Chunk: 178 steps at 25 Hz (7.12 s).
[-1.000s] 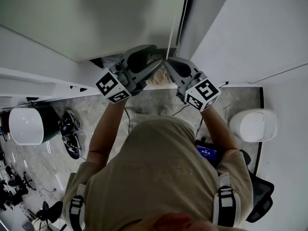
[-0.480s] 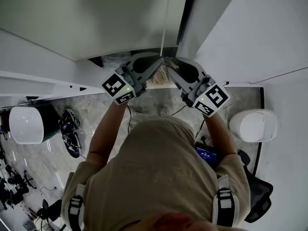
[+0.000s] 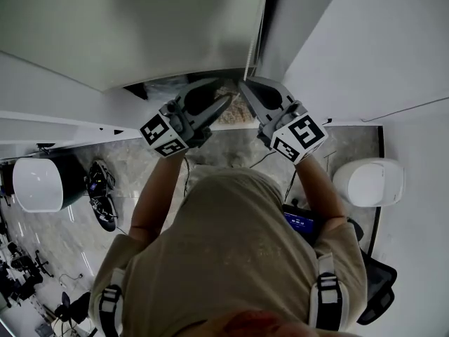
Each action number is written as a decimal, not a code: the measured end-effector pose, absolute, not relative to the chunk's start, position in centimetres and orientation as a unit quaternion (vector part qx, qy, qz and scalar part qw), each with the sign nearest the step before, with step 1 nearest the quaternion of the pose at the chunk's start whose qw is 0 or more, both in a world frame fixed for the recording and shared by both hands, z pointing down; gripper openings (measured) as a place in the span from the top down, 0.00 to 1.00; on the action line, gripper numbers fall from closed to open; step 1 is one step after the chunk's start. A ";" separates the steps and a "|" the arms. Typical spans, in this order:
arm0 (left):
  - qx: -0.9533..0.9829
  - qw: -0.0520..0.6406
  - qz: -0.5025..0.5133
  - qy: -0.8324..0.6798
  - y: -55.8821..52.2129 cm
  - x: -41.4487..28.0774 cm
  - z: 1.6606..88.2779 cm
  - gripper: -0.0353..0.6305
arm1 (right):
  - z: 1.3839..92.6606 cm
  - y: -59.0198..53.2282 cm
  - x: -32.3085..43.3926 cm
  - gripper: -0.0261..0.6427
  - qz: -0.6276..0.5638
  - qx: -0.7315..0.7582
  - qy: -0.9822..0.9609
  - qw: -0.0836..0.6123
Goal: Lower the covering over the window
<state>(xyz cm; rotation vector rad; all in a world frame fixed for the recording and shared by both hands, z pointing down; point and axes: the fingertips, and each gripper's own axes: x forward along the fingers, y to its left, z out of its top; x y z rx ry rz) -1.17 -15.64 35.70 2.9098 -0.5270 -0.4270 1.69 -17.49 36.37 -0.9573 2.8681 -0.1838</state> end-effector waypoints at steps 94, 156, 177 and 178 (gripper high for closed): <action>0.975 -0.069 -0.042 -0.205 -17.1 1.7 34.6 0.92 | 43.0 -15.2 -1.1 0.93 -0.057 -0.282 0.957 -0.030; 0.978 -0.016 -0.084 -0.188 -15.4 1.9 30.6 0.92 | 40.1 -12.9 -1.5 0.94 -0.060 -0.244 0.968 0.004; 0.980 0.060 0.124 -0.142 -8.6 3.0 53.6 0.93 | 31.8 -15.9 -0.8 0.95 0.010 -0.298 0.952 0.067; 0.981 0.065 0.108 -0.149 -8.8 2.3 53.2 0.93 | 32.1 -16.0 -0.6 0.95 0.010 -0.305 0.950 0.067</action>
